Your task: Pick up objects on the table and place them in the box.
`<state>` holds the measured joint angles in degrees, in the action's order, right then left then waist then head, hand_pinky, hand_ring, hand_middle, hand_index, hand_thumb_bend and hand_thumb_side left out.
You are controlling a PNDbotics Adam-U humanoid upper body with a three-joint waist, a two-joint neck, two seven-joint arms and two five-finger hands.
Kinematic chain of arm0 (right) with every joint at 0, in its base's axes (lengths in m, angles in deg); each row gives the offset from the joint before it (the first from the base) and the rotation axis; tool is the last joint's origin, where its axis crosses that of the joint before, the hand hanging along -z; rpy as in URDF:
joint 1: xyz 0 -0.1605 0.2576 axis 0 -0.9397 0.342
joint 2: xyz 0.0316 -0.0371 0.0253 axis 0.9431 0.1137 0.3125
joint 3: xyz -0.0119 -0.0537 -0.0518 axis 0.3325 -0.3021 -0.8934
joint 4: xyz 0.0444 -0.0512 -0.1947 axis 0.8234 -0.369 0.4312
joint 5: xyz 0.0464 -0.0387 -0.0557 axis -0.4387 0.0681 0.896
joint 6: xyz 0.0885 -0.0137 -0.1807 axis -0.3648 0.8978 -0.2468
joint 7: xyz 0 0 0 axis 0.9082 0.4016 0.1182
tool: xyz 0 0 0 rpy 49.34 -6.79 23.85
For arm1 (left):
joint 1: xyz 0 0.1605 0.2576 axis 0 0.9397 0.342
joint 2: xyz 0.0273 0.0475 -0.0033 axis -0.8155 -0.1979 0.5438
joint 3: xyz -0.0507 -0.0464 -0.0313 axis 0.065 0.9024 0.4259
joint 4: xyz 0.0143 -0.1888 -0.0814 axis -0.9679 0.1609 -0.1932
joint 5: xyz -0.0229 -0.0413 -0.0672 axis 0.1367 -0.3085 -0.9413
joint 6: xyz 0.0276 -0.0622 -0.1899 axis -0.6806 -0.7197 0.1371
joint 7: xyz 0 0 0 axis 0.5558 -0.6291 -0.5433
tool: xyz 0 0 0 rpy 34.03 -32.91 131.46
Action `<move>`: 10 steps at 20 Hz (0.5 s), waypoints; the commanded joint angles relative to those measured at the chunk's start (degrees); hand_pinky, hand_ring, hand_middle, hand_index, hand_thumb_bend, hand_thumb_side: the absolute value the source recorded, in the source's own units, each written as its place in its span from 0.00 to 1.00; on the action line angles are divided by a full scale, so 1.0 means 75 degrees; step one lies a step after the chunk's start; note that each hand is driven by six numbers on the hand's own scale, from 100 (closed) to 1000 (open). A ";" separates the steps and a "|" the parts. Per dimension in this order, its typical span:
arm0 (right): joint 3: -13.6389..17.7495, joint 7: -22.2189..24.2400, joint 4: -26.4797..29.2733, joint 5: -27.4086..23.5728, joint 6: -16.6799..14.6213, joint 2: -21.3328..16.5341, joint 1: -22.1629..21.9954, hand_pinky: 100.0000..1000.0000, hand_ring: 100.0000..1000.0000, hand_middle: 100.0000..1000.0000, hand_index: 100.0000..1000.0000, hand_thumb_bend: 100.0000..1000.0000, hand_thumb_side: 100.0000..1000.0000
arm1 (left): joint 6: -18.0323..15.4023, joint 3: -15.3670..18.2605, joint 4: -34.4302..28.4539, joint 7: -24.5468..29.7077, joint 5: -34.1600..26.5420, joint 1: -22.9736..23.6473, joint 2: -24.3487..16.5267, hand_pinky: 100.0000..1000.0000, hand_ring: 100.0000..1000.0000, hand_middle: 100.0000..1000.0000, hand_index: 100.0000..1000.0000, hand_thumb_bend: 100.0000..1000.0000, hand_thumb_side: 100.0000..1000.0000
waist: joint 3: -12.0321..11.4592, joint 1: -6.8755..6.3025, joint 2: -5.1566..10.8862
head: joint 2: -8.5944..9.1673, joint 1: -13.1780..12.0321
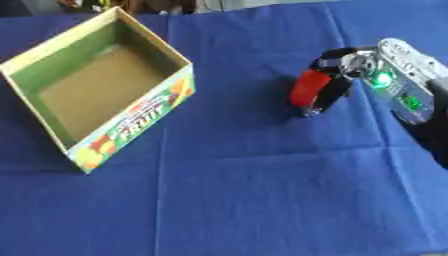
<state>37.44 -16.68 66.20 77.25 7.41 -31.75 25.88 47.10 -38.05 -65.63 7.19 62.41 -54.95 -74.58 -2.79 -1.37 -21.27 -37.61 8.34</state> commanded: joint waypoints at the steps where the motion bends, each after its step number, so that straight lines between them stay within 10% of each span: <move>1: 0.0102 0.0009 0.0197 -0.0179 0.0236 -0.0179 0.0066 0.34 0.61 0.70 0.81 0.18 0.32 | -0.0004 -0.0023 -0.0142 0.0023 -0.0005 -0.0086 -0.0045 0.56 0.82 0.76 0.76 0.00 1.00 | 0.0012 0.0003 0.0131 | 0.0047 0.0032; 10: 0.0135 -0.0474 0.0223 -0.0457 0.0549 -0.0202 0.0020 0.27 0.57 0.66 0.75 0.00 0.16 | -0.0004 -0.0017 -0.0142 0.0007 -0.0014 -0.0081 -0.0038 0.56 0.82 0.76 0.76 0.00 1.00 | 0.0014 0.0002 0.0116 | 0.0073 0.0061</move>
<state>37.45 -20.27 66.90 74.54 10.44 -31.75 25.42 47.11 -38.05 -65.63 7.20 62.40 -54.95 -74.57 -2.75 -1.38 -21.43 -37.61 8.59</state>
